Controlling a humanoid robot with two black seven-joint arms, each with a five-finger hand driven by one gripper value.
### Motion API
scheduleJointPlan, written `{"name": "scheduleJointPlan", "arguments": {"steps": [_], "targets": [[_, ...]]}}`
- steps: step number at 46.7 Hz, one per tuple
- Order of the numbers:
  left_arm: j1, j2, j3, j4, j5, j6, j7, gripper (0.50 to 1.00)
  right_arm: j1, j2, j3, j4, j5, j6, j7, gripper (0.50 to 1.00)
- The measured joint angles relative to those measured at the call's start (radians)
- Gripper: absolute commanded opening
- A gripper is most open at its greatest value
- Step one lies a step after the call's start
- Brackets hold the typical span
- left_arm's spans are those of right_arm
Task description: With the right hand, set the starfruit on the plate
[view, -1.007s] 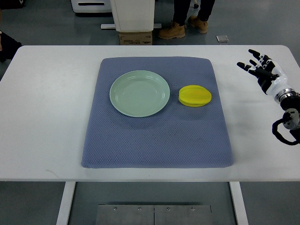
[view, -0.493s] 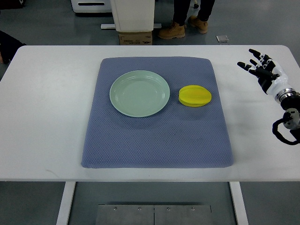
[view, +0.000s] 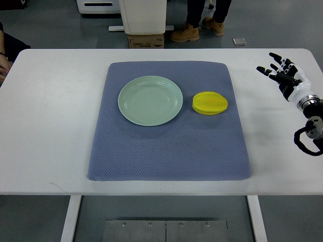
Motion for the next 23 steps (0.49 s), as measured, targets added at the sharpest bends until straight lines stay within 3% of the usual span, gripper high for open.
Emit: {"name": "scheduleJointPlan", "arguments": {"steps": [23], "targets": [[0.000,0.000,0.000,0.000,0.000,0.000,-0.001,1.000,-0.003,-0.002,0.093,-0.002,0.000,-0.009,-0.001,1.000]]}}
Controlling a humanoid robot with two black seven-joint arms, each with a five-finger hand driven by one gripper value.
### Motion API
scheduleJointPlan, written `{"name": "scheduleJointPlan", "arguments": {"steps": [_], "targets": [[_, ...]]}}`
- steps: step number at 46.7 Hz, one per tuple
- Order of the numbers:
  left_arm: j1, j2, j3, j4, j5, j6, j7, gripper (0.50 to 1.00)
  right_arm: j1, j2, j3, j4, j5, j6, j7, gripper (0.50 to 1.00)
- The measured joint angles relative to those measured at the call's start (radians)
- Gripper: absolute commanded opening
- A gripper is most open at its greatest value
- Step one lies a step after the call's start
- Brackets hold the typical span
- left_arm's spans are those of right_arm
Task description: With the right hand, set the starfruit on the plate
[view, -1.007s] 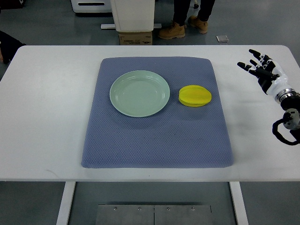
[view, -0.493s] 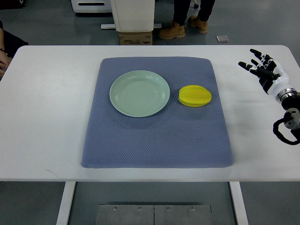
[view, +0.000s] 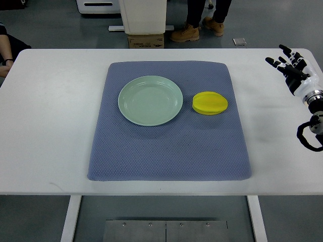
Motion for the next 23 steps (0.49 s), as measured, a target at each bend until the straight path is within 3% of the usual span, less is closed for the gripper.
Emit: {"name": "scheduleJointPlan", "arguments": {"steps": [23], "targets": [[0.001,0.000,0.000,0.000,0.000,0.000,0.000,1.000,-0.010,0.001,0.002,-0.004,0.000,0.003,0.001,1.000]]}}
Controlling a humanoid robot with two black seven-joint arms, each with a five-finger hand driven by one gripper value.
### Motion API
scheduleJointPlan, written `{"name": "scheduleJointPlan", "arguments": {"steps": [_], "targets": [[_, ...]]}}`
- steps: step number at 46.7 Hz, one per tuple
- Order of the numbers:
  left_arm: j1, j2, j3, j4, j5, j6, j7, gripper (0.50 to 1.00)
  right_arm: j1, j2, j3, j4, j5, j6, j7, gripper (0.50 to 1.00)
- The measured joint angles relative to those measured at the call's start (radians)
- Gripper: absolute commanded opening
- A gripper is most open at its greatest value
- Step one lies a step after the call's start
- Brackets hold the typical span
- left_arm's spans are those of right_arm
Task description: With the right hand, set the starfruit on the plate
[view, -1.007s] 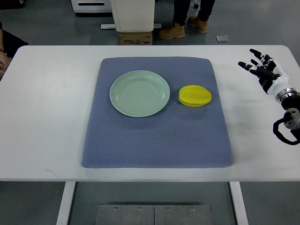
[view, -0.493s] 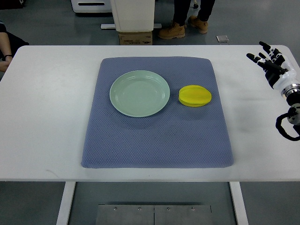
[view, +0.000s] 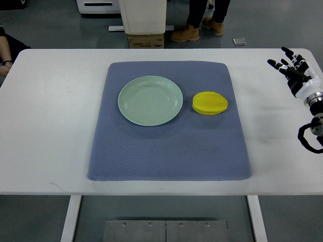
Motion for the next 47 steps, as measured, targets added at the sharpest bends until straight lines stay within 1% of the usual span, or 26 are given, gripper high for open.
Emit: {"name": "scheduleJointPlan", "arguments": {"steps": [11,15,20,25,27,32,47], "targets": [[0.000,0.000,0.000,0.000,0.000,0.000,0.000,1.000,0.004,-0.010,-0.011,0.012,-0.014,0.022,0.002,1.000],[0.001,0.000,0.000,0.000,0.000,0.000,0.000,1.000,0.006,-0.031,-0.025,0.029,-0.025,0.022,0.001,1.000],[0.000,0.000,0.000,0.000,0.000,0.000,0.000,1.000,0.001,-0.077,-0.056,0.107,-0.060,0.016,0.014,1.000],[0.000,0.000,0.000,0.000,0.000,0.000,0.000,1.000,-0.008,-0.148,-0.090,0.219,-0.119,0.002,0.070,1.000],[0.000,0.000,0.000,0.000,0.000,0.000,0.000,1.000,-0.008,-0.169,-0.101,0.251,-0.144,-0.007,0.080,1.000],[0.000,0.000,0.000,0.000,0.000,0.000,0.000,1.000,-0.009,-0.200,-0.123,0.306,-0.210,-0.018,0.086,1.000],[0.000,0.000,0.000,0.000,0.000,0.000,0.000,1.000,0.000,-0.247,-0.219,0.433,-0.379,-0.027,0.086,1.000]]}}
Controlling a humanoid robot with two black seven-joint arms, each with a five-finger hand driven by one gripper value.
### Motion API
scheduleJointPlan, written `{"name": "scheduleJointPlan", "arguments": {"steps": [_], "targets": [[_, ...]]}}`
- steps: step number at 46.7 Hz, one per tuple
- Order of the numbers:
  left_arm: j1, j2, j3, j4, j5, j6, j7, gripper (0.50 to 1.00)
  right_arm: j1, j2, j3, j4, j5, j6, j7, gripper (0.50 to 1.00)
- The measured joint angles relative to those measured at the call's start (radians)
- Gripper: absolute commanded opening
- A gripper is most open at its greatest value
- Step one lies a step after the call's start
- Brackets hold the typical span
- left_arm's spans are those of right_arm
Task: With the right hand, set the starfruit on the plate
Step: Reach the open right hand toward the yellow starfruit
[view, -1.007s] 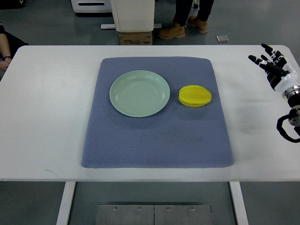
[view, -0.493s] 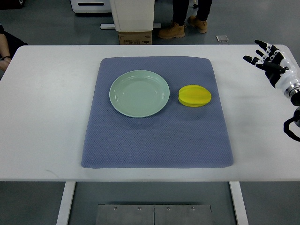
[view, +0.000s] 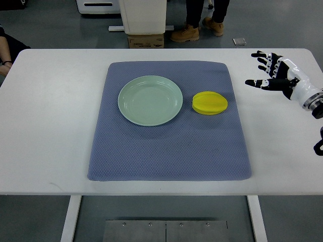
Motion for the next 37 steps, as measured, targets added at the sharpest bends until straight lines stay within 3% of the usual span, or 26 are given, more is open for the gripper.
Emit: {"name": "scheduleJointPlan", "arguments": {"steps": [16,29,37], "targets": [[0.000,0.000,0.000,0.000,0.000,0.000,0.000,1.000,0.045,0.003,-0.074,0.013,-0.165,-0.052,0.008,1.000],[0.000,0.000,0.000,0.000,0.000,0.000,0.000,1.000,0.168,0.043,-0.354,0.013,-0.231,-0.205,0.044,1.000],[0.000,0.000,0.000,0.000,0.000,0.000,0.001,1.000,0.200,0.076,-0.415,0.012,-0.231,-0.245,0.044,1.000]]}}
